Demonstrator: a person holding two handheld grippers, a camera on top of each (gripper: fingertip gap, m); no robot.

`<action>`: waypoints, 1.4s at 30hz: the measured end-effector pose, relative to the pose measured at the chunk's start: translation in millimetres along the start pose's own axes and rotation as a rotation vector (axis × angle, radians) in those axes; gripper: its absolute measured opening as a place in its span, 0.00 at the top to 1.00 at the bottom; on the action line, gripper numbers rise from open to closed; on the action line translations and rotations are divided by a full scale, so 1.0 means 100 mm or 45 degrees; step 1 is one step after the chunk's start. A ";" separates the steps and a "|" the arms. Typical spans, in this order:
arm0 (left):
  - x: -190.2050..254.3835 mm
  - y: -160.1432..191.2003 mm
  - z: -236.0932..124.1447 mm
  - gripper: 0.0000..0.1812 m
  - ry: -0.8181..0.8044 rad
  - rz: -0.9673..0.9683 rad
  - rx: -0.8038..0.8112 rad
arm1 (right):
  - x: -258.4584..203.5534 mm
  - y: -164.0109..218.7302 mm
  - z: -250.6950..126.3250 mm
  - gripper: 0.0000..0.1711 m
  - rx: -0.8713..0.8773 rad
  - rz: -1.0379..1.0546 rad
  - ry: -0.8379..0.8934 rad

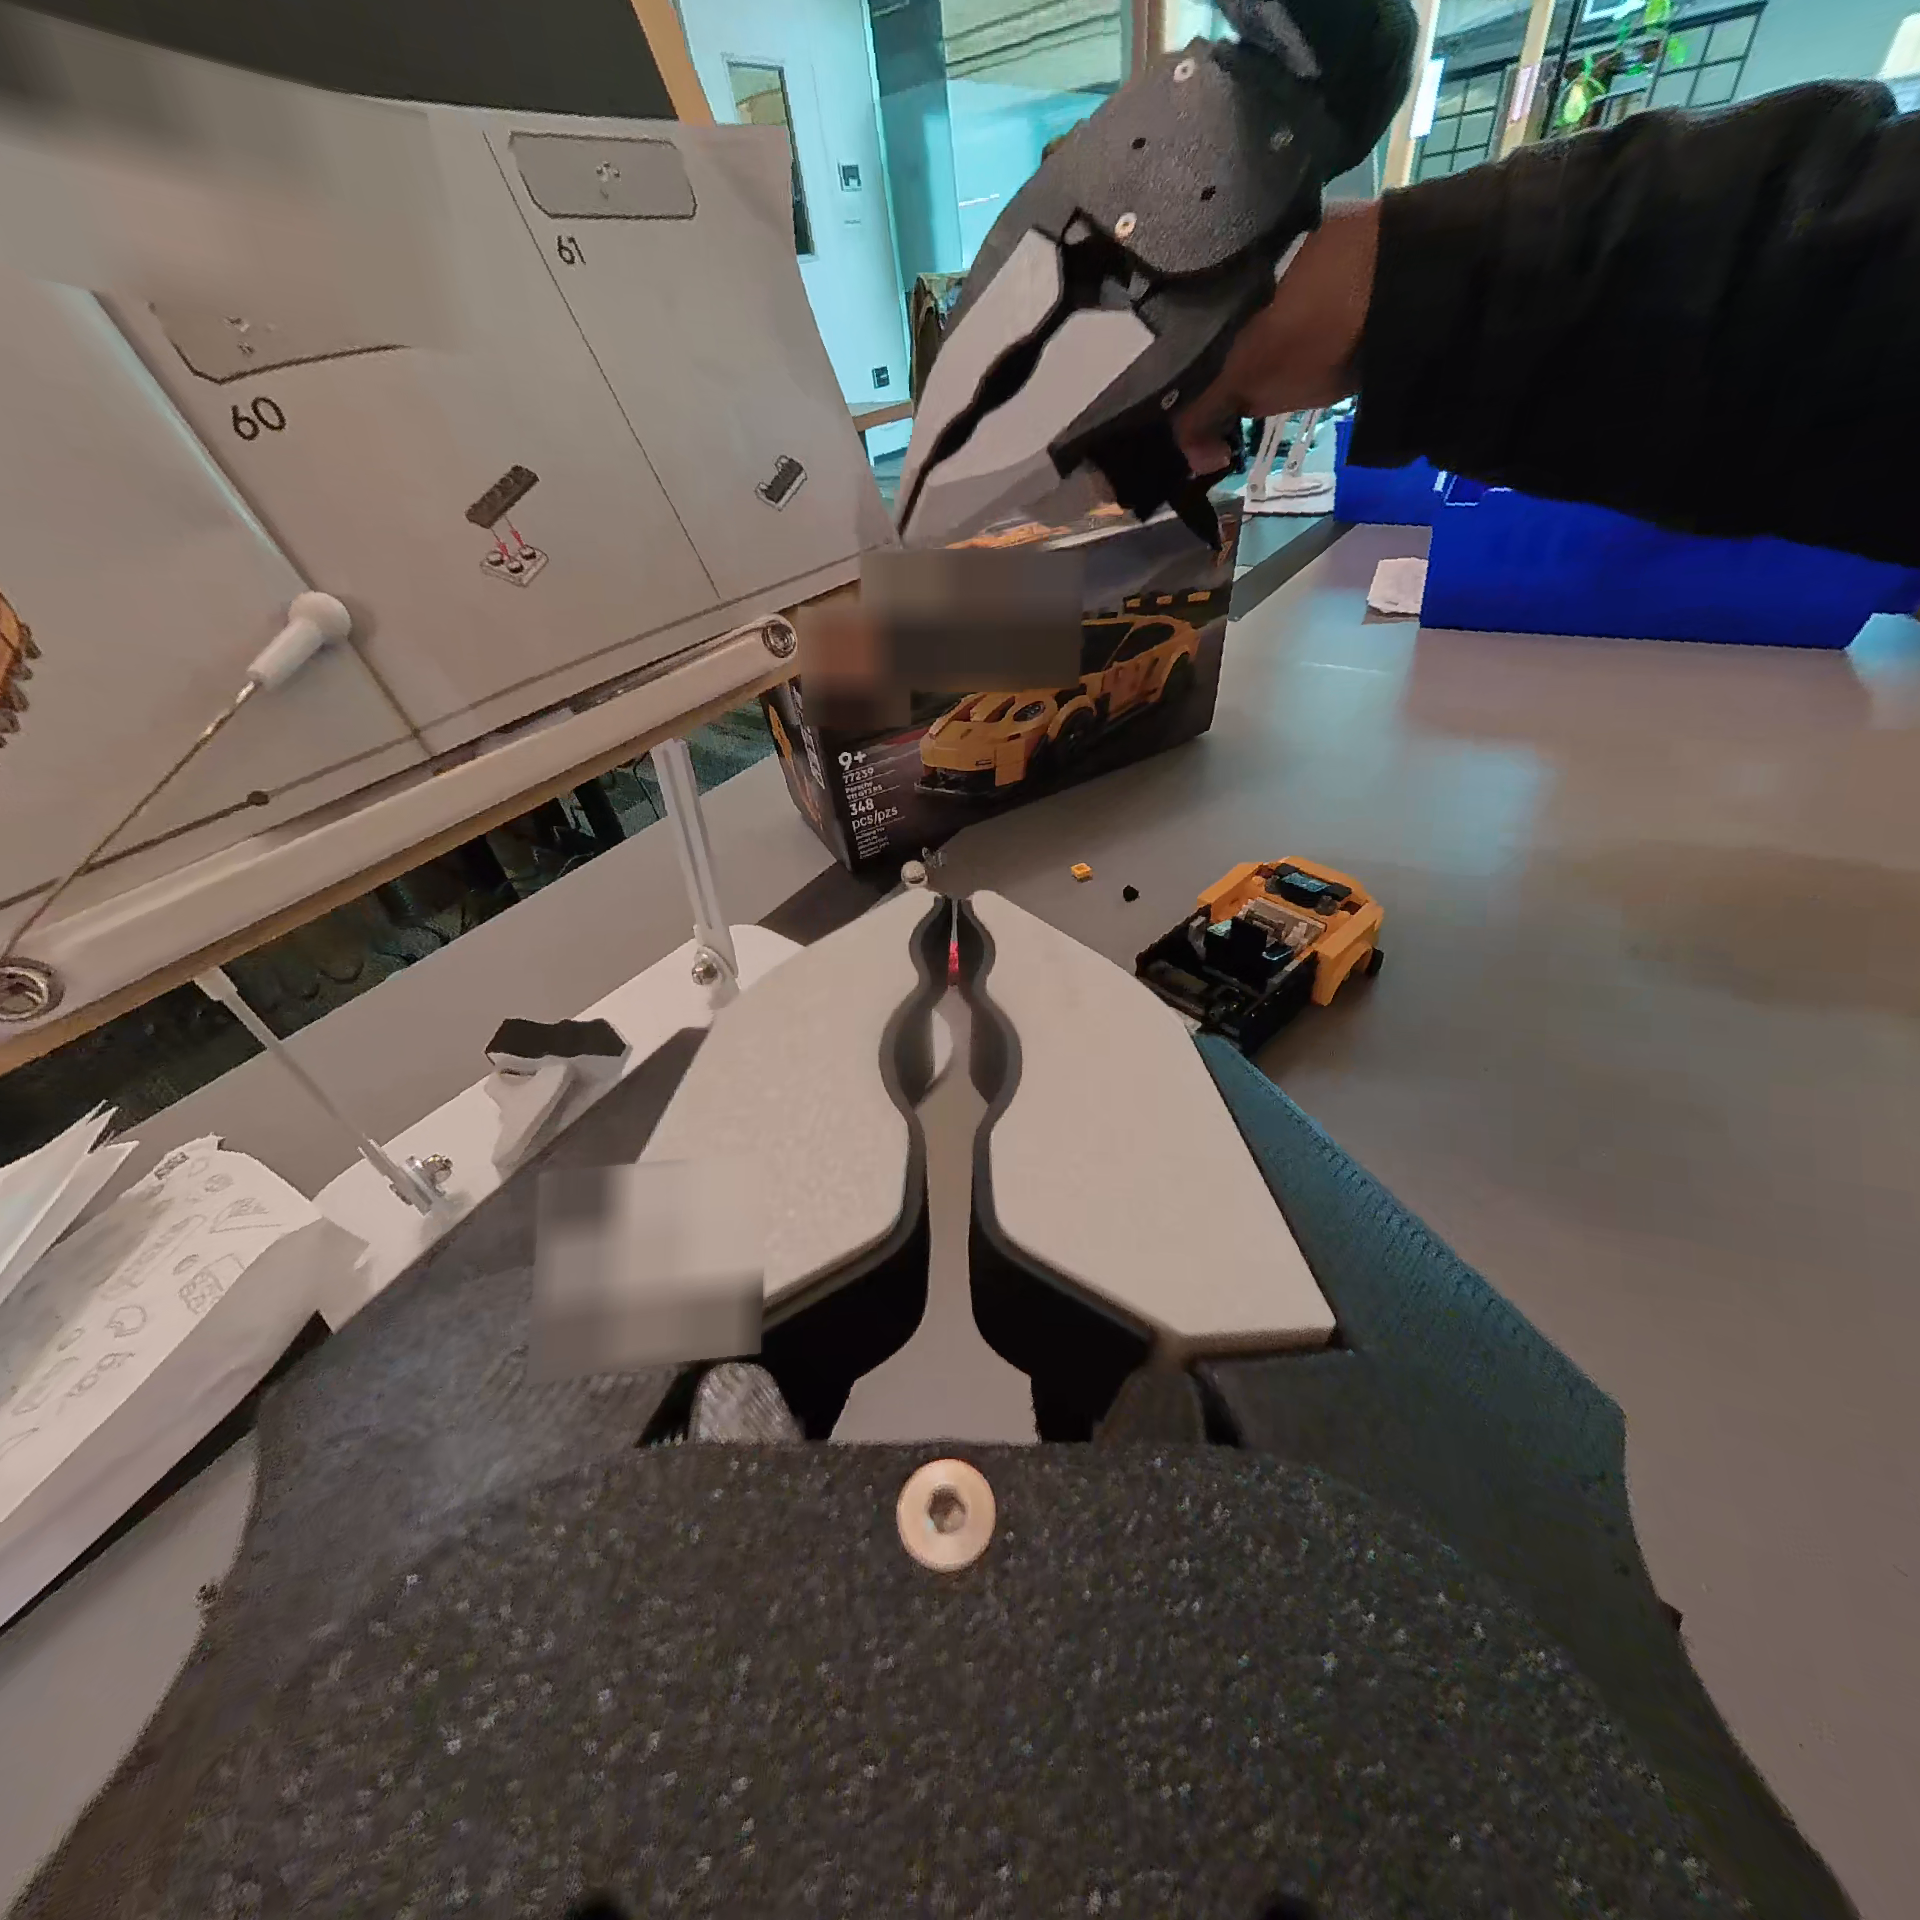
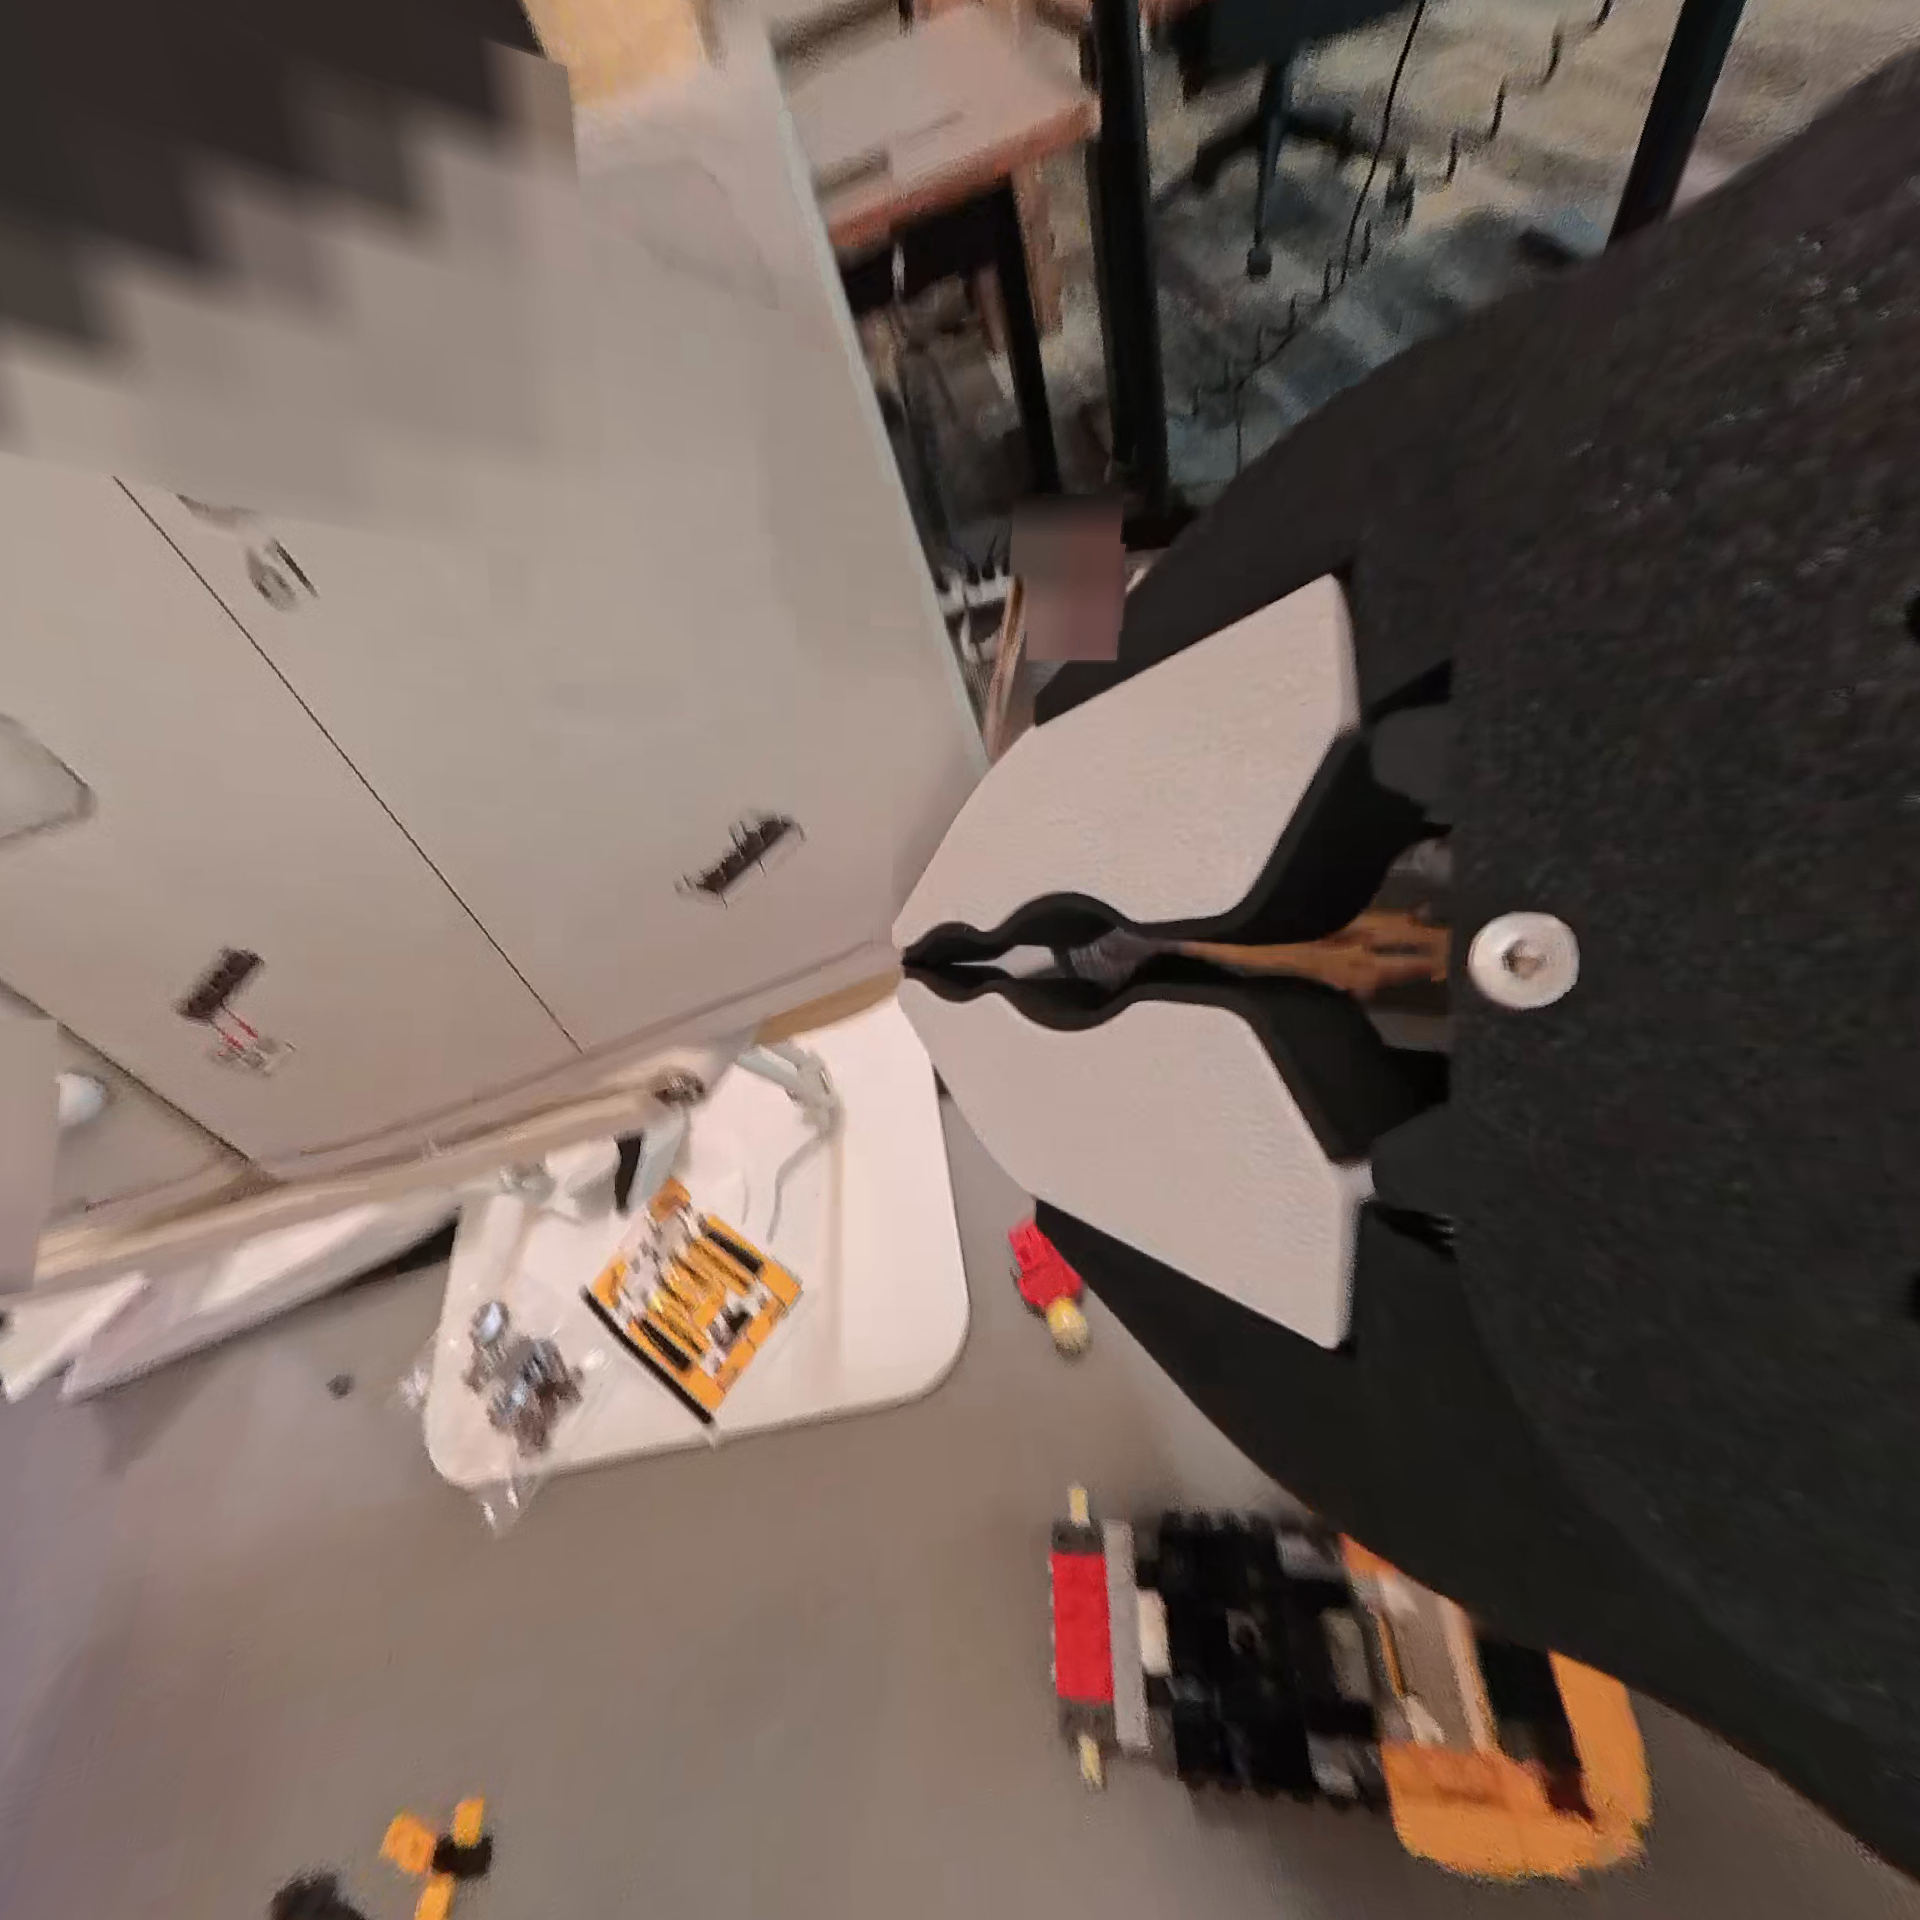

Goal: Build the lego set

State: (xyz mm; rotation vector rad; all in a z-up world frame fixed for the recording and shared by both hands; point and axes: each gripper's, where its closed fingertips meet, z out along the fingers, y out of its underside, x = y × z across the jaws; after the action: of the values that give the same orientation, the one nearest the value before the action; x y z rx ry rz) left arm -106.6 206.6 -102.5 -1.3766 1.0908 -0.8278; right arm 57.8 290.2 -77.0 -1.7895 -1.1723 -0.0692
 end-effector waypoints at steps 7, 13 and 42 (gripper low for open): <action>0.03 0.04 0.03 1.00 0.014 0.003 -0.016 | 0.77 -0.42 -0.33 0.74 0.185 -0.073 0.637; 0.03 0.05 0.01 1.00 0.010 0.008 -0.017 | 0.84 -0.50 -0.34 0.79 0.209 -0.135 0.798; -0.25 -0.86 0.41 0.74 -0.327 0.301 0.085 | -0.38 -1.51 -0.55 1.00 0.563 0.524 -0.203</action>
State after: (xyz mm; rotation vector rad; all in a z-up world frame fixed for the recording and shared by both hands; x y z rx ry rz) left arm -63.4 238.2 -19.4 -1.2318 0.9926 -0.4962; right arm -49.8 236.4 35.5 -1.6173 -0.8230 0.5421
